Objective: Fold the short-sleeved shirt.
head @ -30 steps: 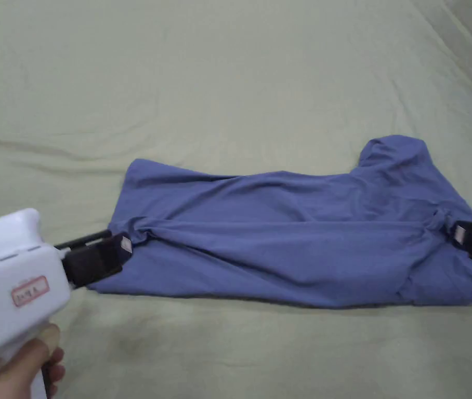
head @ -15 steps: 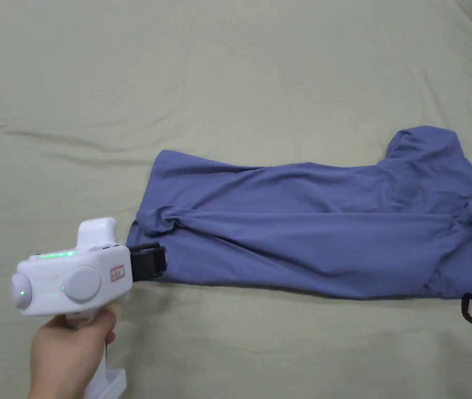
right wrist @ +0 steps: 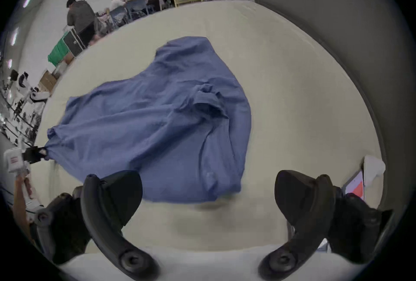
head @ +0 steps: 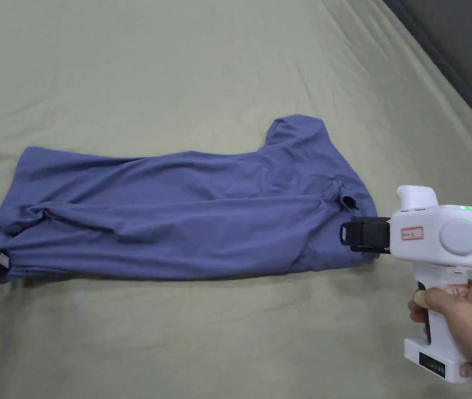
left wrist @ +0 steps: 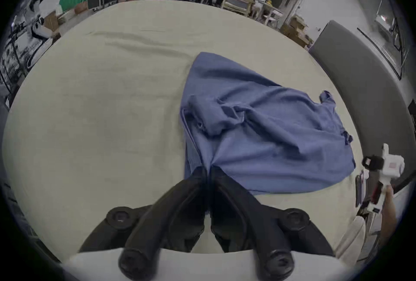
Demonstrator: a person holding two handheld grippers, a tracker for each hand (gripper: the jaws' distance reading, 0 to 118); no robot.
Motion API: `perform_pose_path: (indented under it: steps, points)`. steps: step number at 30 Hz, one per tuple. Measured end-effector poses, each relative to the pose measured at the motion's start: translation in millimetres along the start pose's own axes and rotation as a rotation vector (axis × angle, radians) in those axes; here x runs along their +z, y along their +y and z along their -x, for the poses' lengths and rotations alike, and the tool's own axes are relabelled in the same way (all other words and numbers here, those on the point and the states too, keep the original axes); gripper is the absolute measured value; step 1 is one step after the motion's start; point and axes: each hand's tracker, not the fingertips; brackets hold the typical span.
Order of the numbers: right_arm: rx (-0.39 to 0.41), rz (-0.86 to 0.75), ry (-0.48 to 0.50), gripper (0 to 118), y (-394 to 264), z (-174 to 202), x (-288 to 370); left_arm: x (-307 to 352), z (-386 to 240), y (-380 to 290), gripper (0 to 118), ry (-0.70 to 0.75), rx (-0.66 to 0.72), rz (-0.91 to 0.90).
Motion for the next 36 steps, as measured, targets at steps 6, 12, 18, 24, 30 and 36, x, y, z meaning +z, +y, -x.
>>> perform_pose_path:
  steps: [6, 12, 18, 24, 30, 36]
  points:
    - [-0.075, 0.169, 0.036, 61, -2.5, -6.0, -36.4, -12.3, 13.9, 6.5, 0, 0.004, 0.032, 0.008]
    - [-0.094, 0.065, 0.086, 11, -19.0, -1.6, 24.3, -1.9, 33.9, 4.8, 0, -0.028, 0.088, 0.023]
    - [-0.012, 0.073, 0.087, 11, -29.1, -2.0, 82.8, 34.5, 36.4, -10.1, 0, -0.076, 0.086, 0.082]
    - [0.045, 0.215, 0.057, 11, -54.3, -8.4, 90.6, 65.7, 39.6, -47.7, 0, -0.093, 0.058, 0.165]
    - [0.026, 0.293, 0.023, 11, -83.8, -16.5, 47.0, 50.7, 40.5, -84.6, 0, -0.045, 0.052, 0.262]
    - [0.034, 0.306, 0.023, 18, -89.1, -17.3, 25.4, 20.4, 44.4, -89.5, 0, 0.007, 0.055, 0.277]
